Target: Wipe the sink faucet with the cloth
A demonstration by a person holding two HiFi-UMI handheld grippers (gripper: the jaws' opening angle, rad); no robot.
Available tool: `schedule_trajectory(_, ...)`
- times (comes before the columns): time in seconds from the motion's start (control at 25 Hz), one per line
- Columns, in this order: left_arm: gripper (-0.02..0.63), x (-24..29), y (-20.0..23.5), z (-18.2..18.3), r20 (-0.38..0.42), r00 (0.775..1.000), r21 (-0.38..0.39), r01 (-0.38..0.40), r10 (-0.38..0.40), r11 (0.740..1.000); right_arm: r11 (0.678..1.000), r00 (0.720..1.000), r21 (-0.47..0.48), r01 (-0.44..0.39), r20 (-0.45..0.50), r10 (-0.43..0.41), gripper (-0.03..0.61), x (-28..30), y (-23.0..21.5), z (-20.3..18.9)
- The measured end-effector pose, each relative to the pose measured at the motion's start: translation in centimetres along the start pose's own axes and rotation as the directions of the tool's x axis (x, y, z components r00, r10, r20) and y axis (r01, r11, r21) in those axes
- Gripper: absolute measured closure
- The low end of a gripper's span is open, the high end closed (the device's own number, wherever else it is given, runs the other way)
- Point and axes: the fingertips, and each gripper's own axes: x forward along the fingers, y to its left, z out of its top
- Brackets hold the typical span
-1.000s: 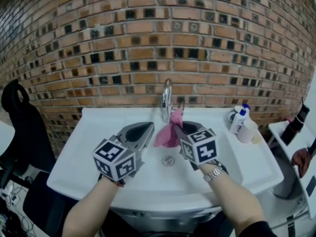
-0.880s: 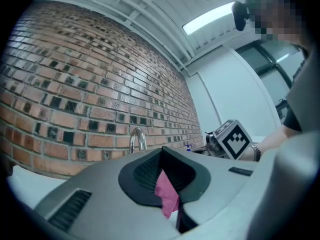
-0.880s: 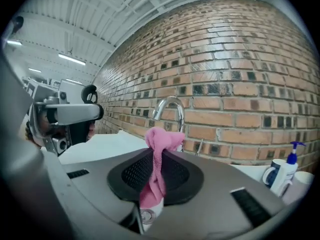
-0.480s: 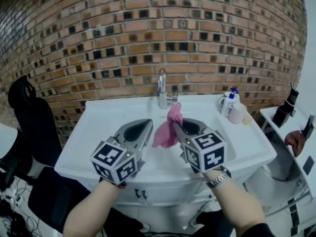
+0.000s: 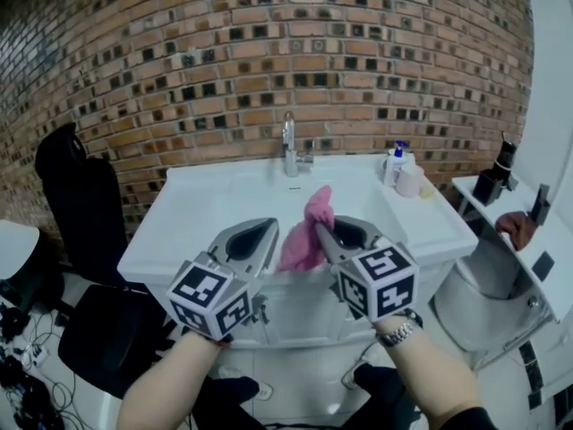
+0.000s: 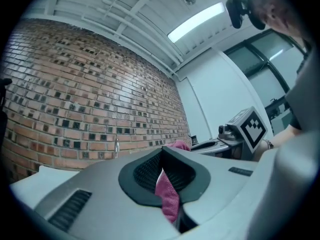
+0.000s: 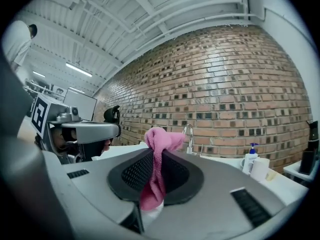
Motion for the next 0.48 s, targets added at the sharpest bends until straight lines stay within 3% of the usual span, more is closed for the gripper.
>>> schedule_trajectory(0.48,0.609,-9.2,-8.2,2.1,0.031,1.0,0.023,-0.001,0.001,1.0,1.0,0.998,-0.02,-0.013,0.058,0.014,0.532,-10.6,7.8,1.0)
